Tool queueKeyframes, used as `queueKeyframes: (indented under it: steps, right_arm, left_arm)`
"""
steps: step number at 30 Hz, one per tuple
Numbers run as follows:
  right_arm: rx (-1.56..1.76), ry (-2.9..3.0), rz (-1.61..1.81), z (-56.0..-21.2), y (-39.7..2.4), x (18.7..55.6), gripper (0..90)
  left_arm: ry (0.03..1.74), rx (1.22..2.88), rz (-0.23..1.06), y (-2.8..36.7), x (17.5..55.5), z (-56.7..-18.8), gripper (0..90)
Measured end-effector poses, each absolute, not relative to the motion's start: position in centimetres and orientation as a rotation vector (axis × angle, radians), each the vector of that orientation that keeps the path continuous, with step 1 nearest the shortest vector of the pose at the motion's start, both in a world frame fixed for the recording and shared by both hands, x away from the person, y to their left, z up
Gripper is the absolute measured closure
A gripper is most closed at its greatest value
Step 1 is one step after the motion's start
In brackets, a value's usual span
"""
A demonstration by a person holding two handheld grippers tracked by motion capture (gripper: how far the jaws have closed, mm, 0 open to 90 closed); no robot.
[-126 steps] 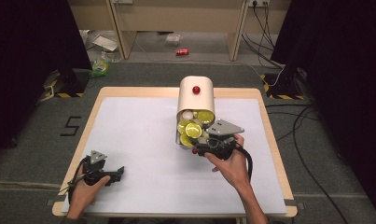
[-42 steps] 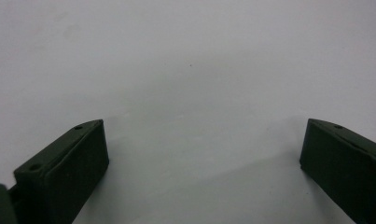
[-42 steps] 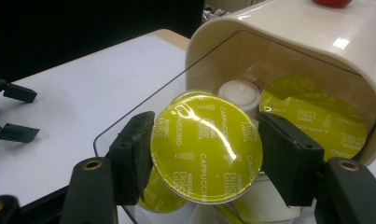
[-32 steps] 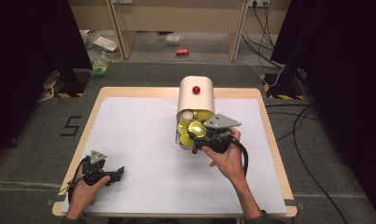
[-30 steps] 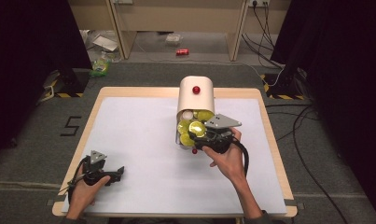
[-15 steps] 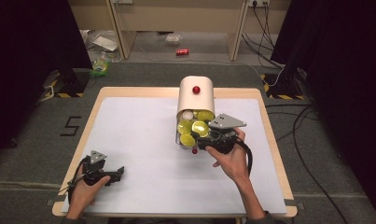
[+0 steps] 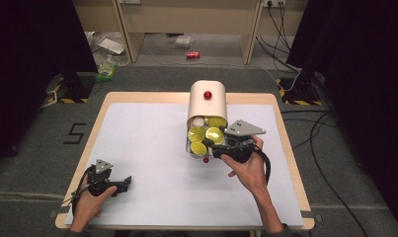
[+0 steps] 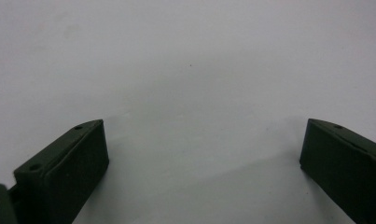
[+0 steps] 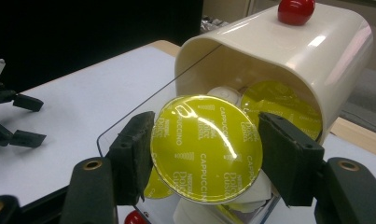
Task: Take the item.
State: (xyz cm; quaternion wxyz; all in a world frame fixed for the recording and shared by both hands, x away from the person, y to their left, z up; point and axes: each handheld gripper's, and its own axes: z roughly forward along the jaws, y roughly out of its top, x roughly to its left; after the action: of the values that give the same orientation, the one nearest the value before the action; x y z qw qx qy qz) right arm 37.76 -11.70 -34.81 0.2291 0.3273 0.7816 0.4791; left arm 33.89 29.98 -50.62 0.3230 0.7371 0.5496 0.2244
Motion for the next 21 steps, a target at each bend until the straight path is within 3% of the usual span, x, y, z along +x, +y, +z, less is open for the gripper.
queueKeyframes:
  steps: [21]
  right_arm:
    - [0.918,2.113,1.326,-34.0,-13.3,37.1,38.8]
  left_arm:
    - [1.442,1.934,0.586,30.0,33.9,-50.6,0.1]
